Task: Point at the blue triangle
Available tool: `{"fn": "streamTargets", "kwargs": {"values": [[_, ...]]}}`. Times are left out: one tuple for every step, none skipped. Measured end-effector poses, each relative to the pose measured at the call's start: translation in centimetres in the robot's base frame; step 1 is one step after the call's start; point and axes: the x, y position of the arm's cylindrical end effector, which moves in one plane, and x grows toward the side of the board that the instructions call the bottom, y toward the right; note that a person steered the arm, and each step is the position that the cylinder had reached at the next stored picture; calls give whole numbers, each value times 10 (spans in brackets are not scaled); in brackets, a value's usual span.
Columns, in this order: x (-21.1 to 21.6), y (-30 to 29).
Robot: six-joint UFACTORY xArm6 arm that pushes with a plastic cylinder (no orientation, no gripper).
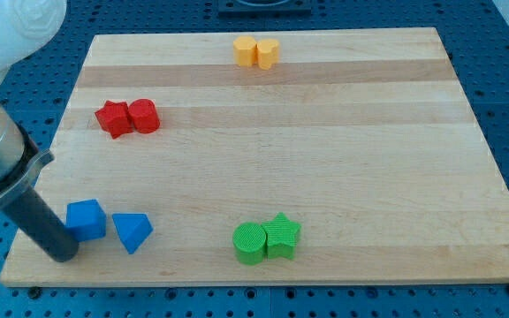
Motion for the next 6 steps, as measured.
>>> {"fn": "streamTargets", "kwargs": {"values": [[-65, 19], [-106, 22], [-105, 21], [-82, 2], [-18, -18], [31, -16]]}}
